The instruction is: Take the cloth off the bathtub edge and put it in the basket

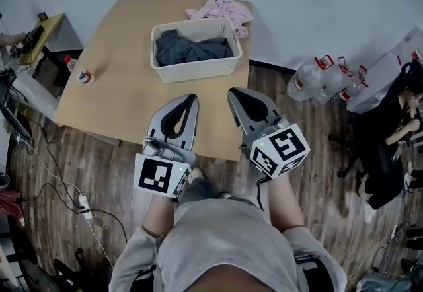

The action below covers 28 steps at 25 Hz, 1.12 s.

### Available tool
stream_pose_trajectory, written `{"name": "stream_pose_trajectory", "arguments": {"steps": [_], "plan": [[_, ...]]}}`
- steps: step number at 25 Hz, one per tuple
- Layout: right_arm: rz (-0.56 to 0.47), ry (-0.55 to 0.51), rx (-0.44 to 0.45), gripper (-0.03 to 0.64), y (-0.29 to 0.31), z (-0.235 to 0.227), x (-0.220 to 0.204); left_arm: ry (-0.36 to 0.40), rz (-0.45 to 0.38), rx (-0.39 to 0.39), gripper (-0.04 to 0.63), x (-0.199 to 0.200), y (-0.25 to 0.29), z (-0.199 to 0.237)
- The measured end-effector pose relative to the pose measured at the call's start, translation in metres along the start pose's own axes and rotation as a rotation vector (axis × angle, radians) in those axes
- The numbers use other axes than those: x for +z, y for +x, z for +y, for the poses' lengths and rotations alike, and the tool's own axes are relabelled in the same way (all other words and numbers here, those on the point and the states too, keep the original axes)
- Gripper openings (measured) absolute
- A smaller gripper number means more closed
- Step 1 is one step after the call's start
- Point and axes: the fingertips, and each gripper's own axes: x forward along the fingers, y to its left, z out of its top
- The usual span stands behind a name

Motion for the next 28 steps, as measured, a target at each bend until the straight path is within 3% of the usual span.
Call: {"name": "stream_pose_trajectory", "arguments": {"steps": [15, 28], "plan": [[-0.014, -0.03, 0.033, 0.009, -0.075, 0.042, -0.005, 0.022, -0.001, 0.025, -0.003, 0.013, -0.051, -0.071], [-0.039, -0.042, 0.053, 0.009, -0.104, 0.054, 0.001, 0.037, -0.003, 0.036, -0.003, 0.019, -0.065, -0.097]]}}
